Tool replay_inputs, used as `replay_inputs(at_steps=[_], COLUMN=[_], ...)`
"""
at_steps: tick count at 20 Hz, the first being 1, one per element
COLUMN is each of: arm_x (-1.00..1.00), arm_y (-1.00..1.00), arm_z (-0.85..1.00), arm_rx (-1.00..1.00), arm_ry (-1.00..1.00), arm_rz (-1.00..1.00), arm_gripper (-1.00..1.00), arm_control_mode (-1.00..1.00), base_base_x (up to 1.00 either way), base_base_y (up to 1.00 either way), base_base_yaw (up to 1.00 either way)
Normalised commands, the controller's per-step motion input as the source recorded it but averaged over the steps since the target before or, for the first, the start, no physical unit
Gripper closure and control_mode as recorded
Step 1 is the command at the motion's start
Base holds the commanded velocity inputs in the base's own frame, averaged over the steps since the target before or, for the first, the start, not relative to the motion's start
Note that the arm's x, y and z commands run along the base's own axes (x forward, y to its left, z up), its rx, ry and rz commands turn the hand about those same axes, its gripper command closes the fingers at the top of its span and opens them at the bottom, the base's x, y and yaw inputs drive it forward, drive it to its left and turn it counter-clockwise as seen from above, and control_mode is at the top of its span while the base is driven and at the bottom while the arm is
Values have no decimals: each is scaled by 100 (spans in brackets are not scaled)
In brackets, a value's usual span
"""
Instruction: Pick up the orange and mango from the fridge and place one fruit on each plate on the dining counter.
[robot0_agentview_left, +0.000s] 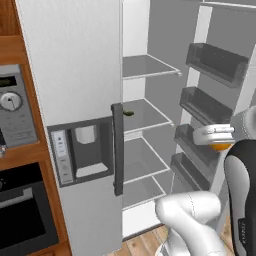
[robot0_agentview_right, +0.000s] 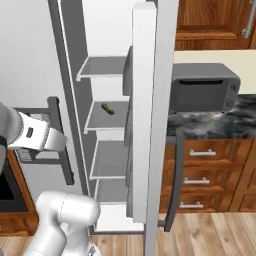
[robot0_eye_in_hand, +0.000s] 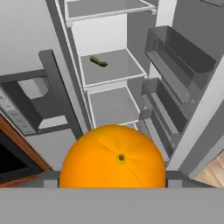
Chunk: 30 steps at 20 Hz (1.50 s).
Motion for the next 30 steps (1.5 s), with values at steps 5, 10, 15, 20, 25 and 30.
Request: replay_inputs(at_steps=[5,10,15,20,25,30], arm_x=[0,0,0,0,0,0], arm_y=[0,0,0,0,0,0], arm_z=[0,0,0,0,0,0], arm_rx=[0,0,0,0,0,0], arm_ry=[0,0,0,0,0,0], arm_rz=[0,0,0,0,0,0], arm_gripper=[100,100,100,100,100,100], arm_control_mode=[100,100,100,100,100,100], base_base_x=[-100,-55,0,-6,-10,91], base_base_y=[-3,-17,0,-39,-71,-45], base_base_yaw=[-9,-77,-100,-83,-46,-32])
